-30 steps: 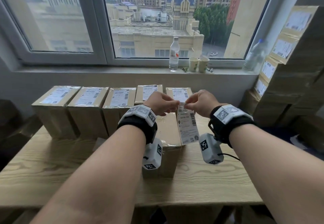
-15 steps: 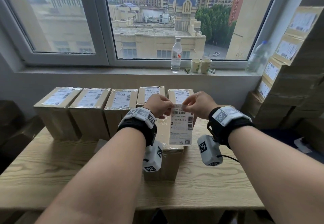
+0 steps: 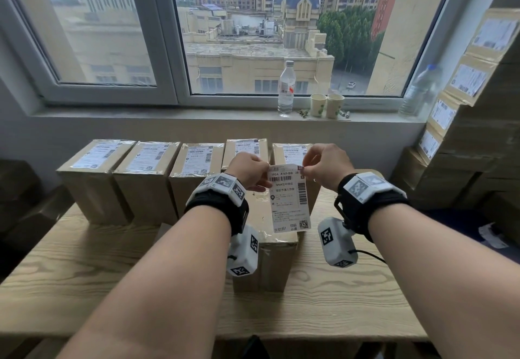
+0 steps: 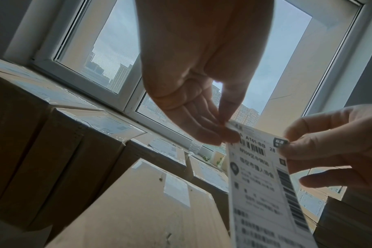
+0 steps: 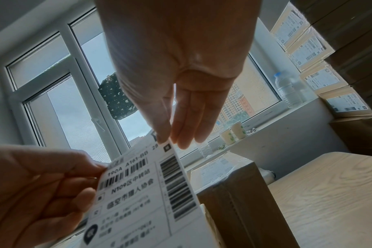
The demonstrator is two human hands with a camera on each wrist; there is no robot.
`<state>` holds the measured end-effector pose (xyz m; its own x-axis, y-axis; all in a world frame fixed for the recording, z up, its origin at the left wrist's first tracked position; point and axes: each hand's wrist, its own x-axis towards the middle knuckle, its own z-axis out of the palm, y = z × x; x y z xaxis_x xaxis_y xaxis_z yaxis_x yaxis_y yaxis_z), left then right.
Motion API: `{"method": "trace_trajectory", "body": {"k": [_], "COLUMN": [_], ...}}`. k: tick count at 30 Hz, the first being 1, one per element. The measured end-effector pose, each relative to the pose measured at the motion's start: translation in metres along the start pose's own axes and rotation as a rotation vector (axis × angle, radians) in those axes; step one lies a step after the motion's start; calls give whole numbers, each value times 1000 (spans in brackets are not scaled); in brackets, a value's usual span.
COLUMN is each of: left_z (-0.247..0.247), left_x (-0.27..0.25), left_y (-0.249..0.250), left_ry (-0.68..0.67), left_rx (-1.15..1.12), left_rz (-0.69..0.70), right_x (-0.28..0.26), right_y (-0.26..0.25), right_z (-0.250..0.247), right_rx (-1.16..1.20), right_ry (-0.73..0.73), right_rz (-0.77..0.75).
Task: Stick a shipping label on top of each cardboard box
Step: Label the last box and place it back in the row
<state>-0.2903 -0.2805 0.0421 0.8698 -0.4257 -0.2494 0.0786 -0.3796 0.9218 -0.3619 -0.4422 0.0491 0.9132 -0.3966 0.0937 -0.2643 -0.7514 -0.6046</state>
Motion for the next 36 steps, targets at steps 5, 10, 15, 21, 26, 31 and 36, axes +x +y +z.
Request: {"method": "trace_trajectory", "body": {"k": [5, 10, 15, 21, 26, 31, 36], "left_z": [-1, -4, -1, -1, -5, -7, -11], "left_x": [-2, -5, -5, -7, -4, -2, 1], "left_y": [0, 5, 8, 7, 2, -3, -6], "left_ry": [-18, -30, -129, -121, -88, -86, -56], "left_rx": [-3, -19, -54, 21, 88, 95, 93], "left_rz": [-6, 13, 85, 104, 83, 92, 112], "right_x": [2, 3, 2, 2, 3, 2, 1], "right_y": [1, -4, -16, -22, -21, -24, -30], "right_z": [2, 0, -1, 1, 4, 9, 14], "right_rx": [11, 60, 150, 155, 152, 184, 227], "right_ry": [-5, -6, -70, -77, -83, -89, -88], "right_rz": [6, -9, -54, -88, -67, -48, -5]}}
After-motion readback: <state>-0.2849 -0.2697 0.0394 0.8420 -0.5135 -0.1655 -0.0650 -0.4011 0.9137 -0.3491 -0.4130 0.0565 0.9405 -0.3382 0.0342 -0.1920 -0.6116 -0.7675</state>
